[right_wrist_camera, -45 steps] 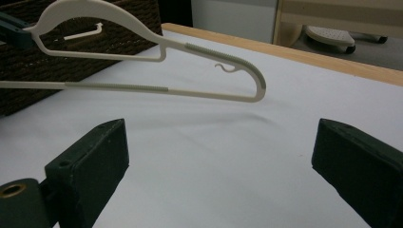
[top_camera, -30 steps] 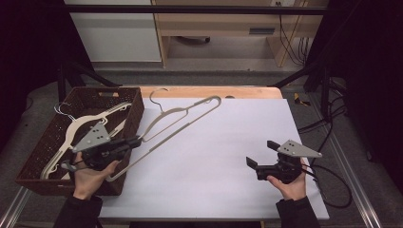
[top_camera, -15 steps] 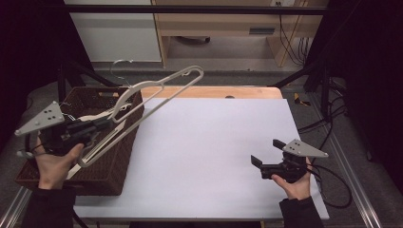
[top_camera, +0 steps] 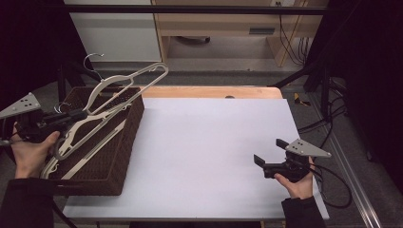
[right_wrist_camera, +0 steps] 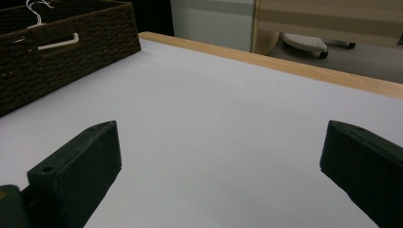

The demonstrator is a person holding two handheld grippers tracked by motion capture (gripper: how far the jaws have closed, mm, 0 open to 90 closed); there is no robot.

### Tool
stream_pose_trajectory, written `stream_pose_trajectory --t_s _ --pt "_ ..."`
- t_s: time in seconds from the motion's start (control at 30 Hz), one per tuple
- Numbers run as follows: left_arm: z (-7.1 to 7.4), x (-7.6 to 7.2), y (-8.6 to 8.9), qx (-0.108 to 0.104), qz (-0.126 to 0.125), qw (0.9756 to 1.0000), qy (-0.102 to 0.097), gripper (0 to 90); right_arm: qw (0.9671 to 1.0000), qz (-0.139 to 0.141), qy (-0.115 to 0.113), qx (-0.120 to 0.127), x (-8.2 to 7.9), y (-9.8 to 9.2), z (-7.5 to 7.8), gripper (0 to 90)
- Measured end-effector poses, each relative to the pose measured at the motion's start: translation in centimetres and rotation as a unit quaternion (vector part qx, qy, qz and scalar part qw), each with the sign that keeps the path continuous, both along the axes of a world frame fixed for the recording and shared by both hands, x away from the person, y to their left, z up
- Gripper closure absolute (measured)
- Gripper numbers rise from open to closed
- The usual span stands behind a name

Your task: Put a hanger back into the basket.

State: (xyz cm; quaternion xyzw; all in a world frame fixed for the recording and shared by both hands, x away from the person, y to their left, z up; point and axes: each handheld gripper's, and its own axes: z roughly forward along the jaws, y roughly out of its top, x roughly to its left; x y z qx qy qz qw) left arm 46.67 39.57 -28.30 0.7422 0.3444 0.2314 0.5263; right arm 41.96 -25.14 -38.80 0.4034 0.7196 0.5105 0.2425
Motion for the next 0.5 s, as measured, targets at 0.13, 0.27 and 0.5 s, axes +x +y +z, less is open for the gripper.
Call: stream_pose_trajectory --t_s 0.13,0.27,0.5 --pt "-0.5 0.5 1.2 0.01 0.007 0.9999 0.005 85.7 1.0 0.0 -0.002 -0.002 0.0 -0.1 0.0 0.3" --pt "-1.1 1.0 2.5 0.01 0.016 0.9997 0.013 85.7 1.0 -0.001 -0.002 -0.002 0.1 -0.1 0.0 0.2" --pt "-2.4 1.5 4.8 0.004 0.028 0.9991 0.03 85.6 1.0 0.0 -0.001 -0.004 0.1 -0.2 -0.1 0.2"
